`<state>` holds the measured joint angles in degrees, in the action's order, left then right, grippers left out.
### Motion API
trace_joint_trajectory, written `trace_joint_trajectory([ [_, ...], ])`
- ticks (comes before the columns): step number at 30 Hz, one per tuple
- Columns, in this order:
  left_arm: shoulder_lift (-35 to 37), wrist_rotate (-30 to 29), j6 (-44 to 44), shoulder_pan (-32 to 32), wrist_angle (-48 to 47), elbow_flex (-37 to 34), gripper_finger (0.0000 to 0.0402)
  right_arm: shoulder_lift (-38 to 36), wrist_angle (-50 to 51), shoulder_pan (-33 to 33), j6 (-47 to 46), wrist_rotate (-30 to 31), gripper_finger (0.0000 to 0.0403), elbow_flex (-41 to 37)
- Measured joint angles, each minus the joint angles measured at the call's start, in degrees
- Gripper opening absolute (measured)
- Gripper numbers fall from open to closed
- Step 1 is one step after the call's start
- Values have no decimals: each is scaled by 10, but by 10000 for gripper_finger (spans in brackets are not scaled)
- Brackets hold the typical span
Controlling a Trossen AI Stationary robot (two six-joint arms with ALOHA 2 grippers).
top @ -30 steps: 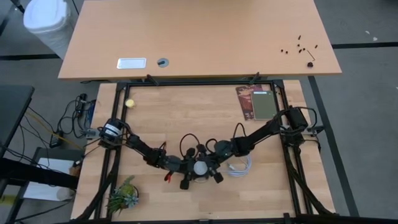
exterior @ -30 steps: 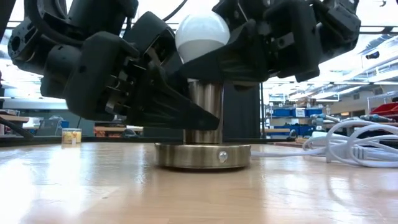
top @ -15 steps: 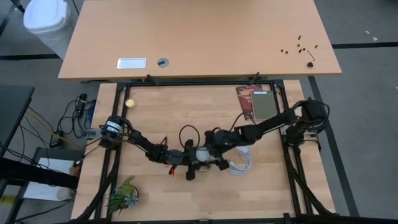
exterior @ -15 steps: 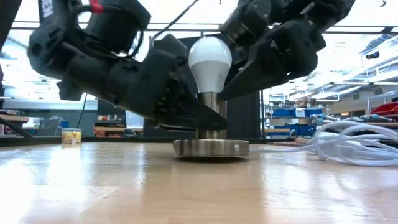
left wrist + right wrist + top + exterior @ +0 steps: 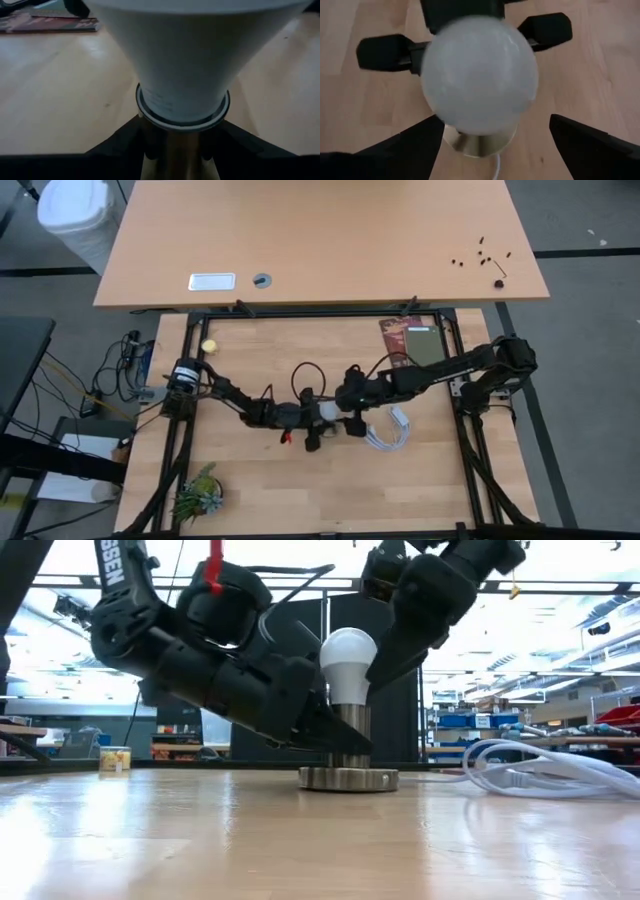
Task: Screw lightbulb
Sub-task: Remove the lightbulb from the lamp
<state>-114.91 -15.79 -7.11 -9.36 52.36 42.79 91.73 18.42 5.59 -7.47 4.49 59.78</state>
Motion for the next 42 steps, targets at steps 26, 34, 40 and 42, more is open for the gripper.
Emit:
trace_joint_trajectory([
  [26,0,-14,41,31,-62,29,278,10,150,0,-119,36,369,105],
  [34,0,-14,36,22,-70,28,265,10,167,18,-146,64,368,105],
  [40,31,-28,38,16,-118,27,254,10,184,30,-162,81,368,105],
  [42,47,-28,38,16,-147,28,254,10,186,31,-161,84,368,105],
])
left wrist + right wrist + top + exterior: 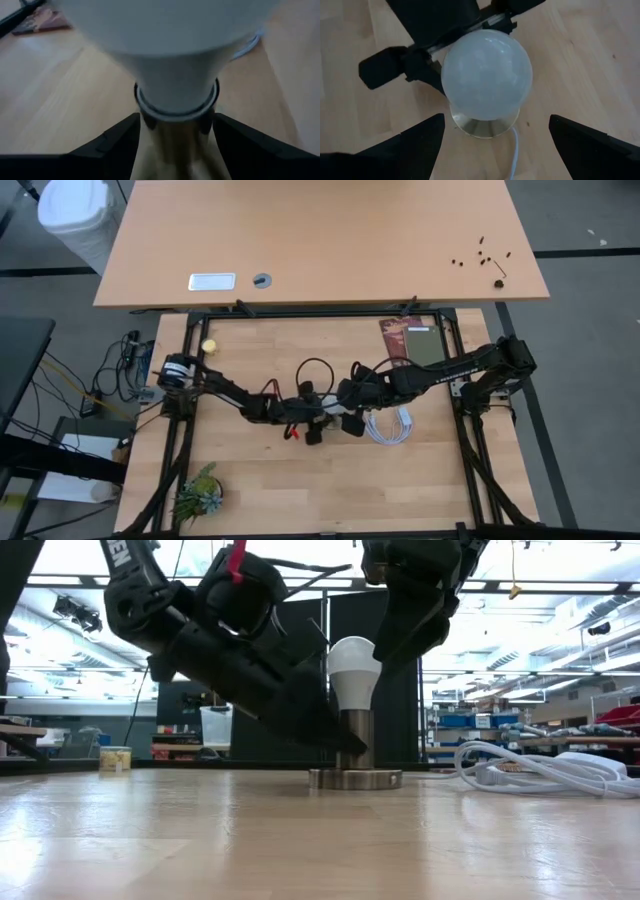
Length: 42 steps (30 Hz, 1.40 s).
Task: Screw lightbulb
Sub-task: Remove the lightbulb from the lamp
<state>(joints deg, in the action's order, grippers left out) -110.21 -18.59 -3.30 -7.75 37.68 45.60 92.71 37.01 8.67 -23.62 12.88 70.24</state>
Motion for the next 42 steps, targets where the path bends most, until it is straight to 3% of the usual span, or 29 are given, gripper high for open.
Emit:
trace_joint_trajectory([
  [10,34,0,-1,-10,-66,-1,253,0,4,0,-11,0,367,0],
  [23,110,-13,-25,-16,-196,-1,253,1,127,3,-3,12,347,83],
  [29,134,-13,-48,-22,-305,0,253,1,144,18,-31,7,347,88],
  [35,174,-27,-58,-35,-363,0,253,27,154,34,-54,-21,347,96],
  [42,242,-73,-44,-69,-381,0,253,77,251,33,-38,-28,347,165],
])
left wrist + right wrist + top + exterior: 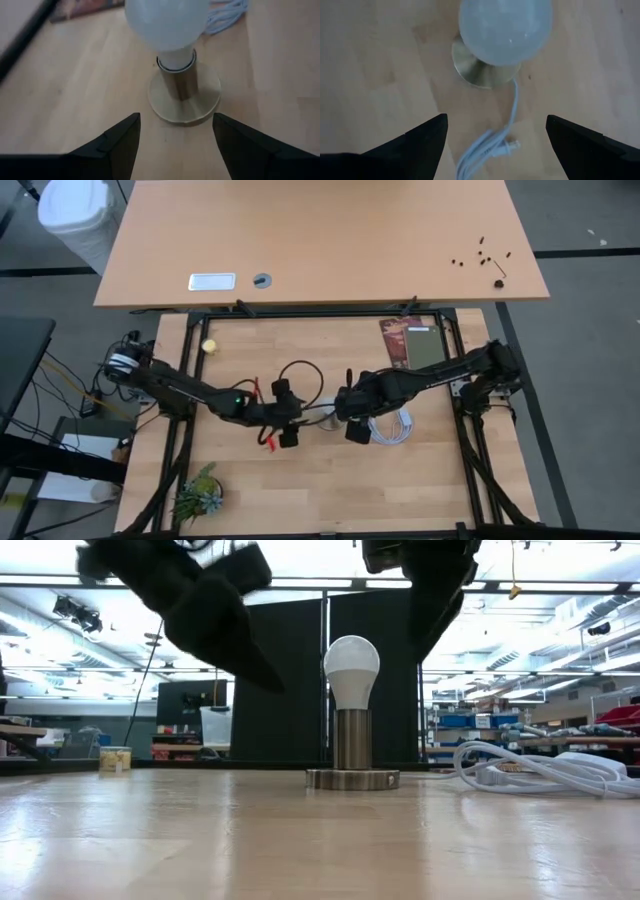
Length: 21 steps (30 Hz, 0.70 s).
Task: Screw lightbulb
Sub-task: Remove the lightbulb from the lamp
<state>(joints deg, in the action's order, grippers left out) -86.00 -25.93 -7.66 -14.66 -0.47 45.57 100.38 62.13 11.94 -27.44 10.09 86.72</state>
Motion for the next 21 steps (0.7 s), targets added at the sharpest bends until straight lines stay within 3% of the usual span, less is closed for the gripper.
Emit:
trace_joint_trajectory([
  [5,26,-62,33,-31,18,-13,253,4,9,-1,22,6,347,35],
  [17,10,-19,42,-8,422,-195,253,13,-25,-20,97,40,351,61],
  [21,-30,-12,13,4,489,-215,253,17,-31,-38,122,40,353,61],
])
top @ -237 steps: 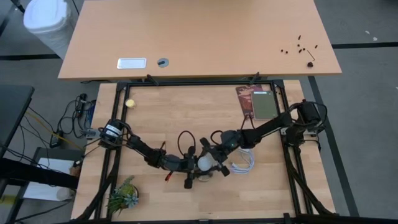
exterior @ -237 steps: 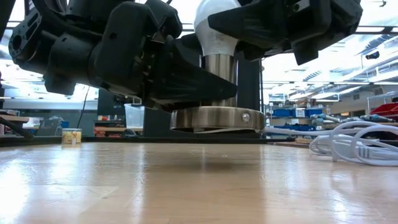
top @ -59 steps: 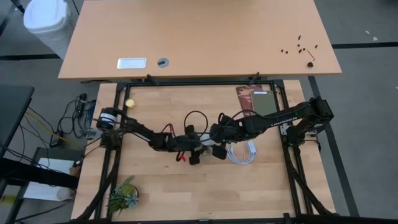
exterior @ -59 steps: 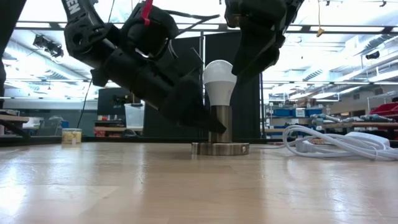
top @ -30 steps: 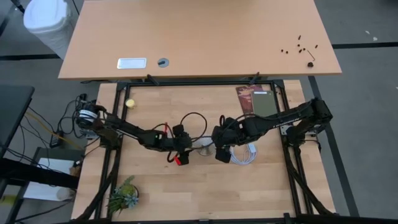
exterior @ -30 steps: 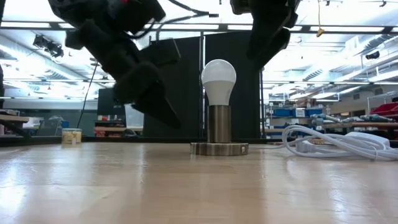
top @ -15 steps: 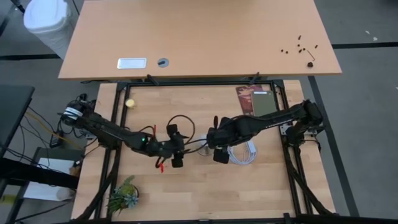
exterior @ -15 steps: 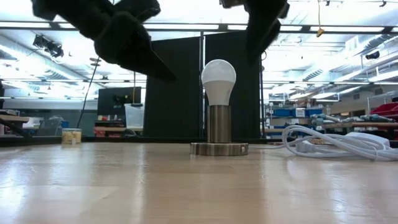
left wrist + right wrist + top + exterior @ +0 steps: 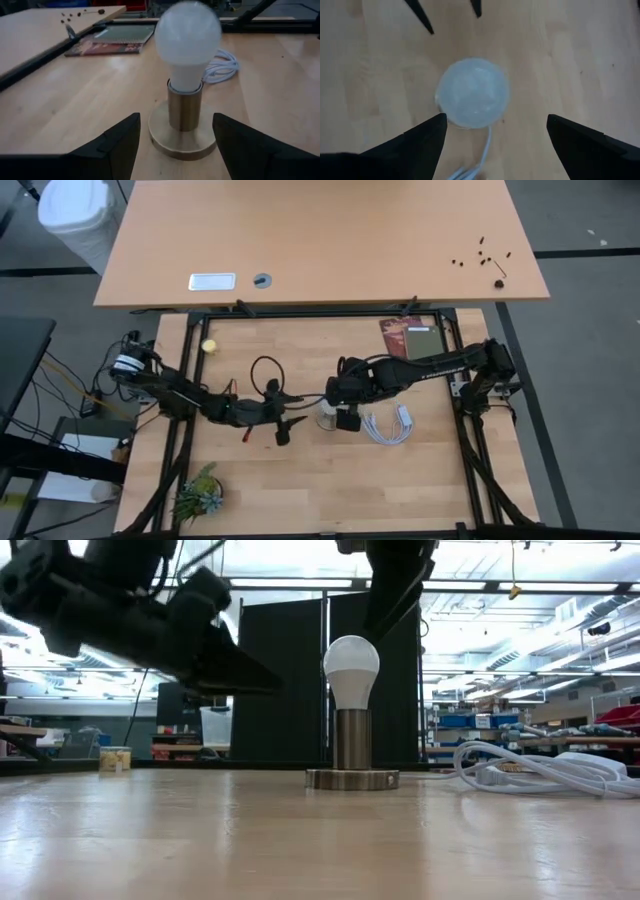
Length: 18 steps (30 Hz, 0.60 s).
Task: Screw lightbulb
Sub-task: Remove the lightbulb from the lamp
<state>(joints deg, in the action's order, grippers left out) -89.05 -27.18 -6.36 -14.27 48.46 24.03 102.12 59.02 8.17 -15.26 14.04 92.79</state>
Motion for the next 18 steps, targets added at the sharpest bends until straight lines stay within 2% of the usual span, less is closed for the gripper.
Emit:
trace_joint_trajectory([
  [10,-185,31,-11,9,125,66,259,0,4,-18,48,-59,353,0],
  [18,-236,28,8,25,130,130,273,1,10,-23,2,-60,353,0],
])
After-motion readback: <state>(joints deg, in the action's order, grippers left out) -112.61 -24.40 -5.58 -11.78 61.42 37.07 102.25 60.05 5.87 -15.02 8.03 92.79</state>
